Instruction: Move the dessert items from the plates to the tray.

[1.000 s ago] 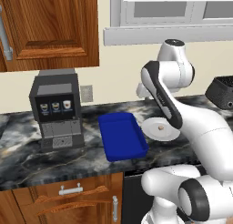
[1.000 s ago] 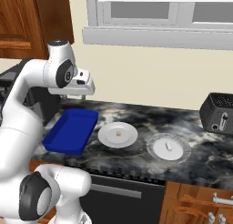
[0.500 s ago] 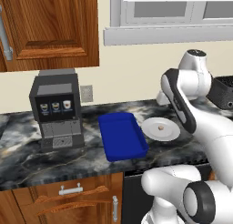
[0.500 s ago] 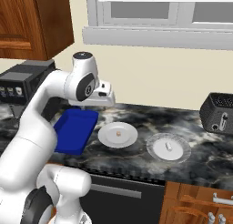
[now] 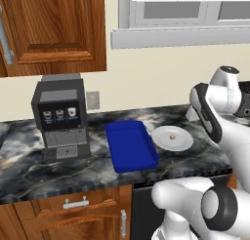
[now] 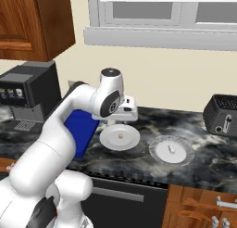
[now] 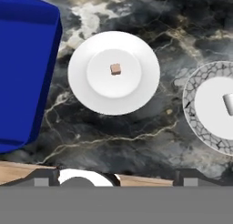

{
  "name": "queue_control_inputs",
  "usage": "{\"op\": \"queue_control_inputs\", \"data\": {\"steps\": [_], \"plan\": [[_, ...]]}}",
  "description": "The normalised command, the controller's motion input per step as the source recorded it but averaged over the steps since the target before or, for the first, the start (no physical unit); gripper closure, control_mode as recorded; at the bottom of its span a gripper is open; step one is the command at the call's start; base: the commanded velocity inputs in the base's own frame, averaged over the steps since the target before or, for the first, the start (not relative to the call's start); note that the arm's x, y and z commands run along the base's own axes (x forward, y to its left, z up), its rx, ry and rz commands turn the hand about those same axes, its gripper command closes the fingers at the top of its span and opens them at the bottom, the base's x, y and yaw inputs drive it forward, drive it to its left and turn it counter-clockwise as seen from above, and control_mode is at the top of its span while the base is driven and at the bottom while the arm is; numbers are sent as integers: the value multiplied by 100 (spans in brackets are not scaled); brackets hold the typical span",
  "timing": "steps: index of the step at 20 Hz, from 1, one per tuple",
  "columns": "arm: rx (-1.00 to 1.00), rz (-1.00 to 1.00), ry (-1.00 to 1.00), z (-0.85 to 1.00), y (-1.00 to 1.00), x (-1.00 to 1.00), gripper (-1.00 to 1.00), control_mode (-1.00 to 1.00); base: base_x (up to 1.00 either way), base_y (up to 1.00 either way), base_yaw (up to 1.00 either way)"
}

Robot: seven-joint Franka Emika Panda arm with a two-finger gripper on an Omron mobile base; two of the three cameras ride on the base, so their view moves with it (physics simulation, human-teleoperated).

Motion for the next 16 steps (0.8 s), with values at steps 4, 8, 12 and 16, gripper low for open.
{"op": "queue_control_inputs", "data": {"steps": [4, 8, 12, 16], "plan": [[0, 0, 3, -33, -19, 16, -100, -100, 0, 0, 0], [0, 0, 1, -28, 0, 41, -100, -100, 0, 0, 0], [0, 0, 0, -29, 7, 27, -100, -100, 0, 0, 0], [0, 0, 0, -31, 14, 27, -100, -100, 0, 0, 0]]}}
